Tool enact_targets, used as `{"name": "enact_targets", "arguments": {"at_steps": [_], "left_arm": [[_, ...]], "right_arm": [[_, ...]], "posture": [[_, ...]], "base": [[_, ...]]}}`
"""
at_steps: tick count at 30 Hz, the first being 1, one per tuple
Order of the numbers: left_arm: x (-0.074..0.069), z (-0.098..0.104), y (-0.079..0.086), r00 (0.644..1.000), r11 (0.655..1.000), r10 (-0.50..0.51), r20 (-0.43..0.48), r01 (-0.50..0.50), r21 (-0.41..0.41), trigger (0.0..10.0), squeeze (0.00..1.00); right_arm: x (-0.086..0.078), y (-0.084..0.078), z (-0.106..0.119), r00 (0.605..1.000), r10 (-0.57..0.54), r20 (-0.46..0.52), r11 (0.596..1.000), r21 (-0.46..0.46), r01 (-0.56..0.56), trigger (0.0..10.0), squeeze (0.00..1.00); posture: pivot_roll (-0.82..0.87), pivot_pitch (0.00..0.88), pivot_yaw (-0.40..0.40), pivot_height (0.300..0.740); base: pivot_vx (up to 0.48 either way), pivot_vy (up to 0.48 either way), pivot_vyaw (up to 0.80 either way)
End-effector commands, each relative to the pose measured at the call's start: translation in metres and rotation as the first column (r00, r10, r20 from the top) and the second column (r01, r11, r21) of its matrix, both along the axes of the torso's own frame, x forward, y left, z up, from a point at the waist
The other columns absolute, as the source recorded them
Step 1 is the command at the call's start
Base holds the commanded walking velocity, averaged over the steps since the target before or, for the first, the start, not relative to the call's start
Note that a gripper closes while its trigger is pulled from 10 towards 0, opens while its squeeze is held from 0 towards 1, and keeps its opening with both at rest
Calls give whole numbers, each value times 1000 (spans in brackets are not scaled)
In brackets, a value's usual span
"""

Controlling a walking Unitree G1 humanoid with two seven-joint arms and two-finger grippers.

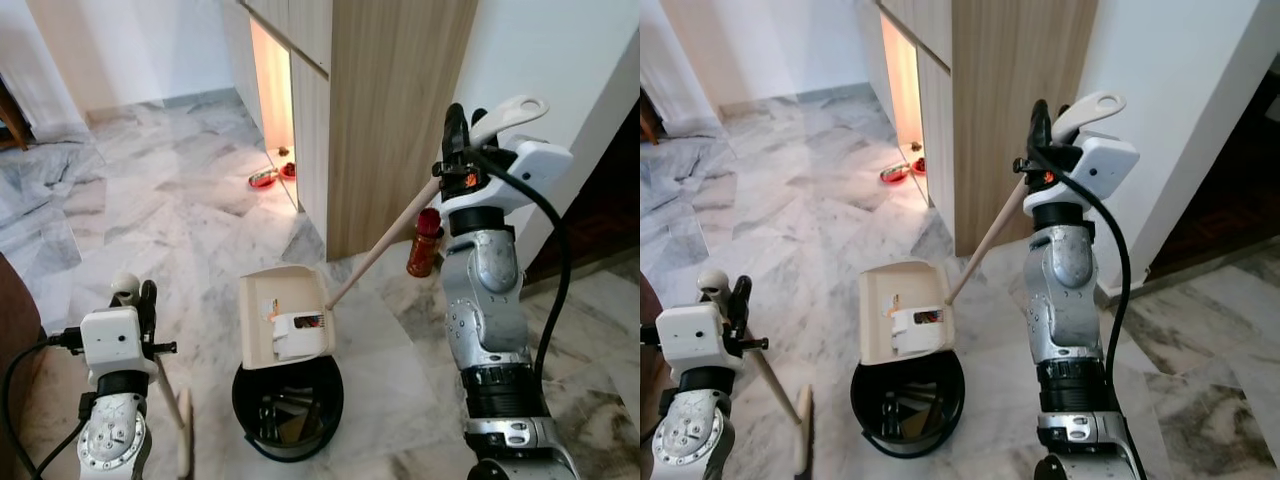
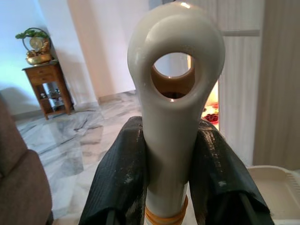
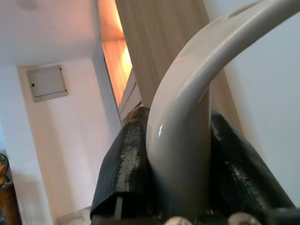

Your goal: Sweep floor

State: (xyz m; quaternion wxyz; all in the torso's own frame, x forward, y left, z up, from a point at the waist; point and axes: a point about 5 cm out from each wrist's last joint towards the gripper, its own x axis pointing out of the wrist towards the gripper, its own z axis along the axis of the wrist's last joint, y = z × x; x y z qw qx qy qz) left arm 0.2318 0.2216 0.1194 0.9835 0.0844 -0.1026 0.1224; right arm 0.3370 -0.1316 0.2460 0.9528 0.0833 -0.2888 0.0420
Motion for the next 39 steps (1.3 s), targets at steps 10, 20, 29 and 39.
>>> {"name": "enact_targets", "arguments": {"at_steps": [10, 20, 29, 39], "left_arm": [[3, 7, -2, 999, 1000, -6, 41, 6, 17, 10000, 0], [4, 6, -3, 999, 1000, -7, 44, 7, 12, 10000, 0], [5, 7, -5, 999, 1000, -13, 51, 12, 6, 10000, 0], [6, 7, -6, 998, 1000, -17, 56, 17, 2, 10000, 0]], "right_arm": [[-29, 44, 16, 970, 191, 153, 980, -95, -177, 10000, 0], [-49, 72, 16, 929, 313, 199, 943, -185, -278, 10000, 0], [-62, 85, 16, 901, 369, 229, 908, -297, -296, 10000, 0], [-77, 99, 12, 866, 429, 257, 853, -430, -295, 10000, 0]], "posture": [[142, 10, 36, 740], [138, 9, 32, 740], [136, 10, 29, 740], [134, 9, 28, 740]], "base": [[0, 0, 0], [0, 0, 0], [0, 0, 0], [0, 0, 0]]}}
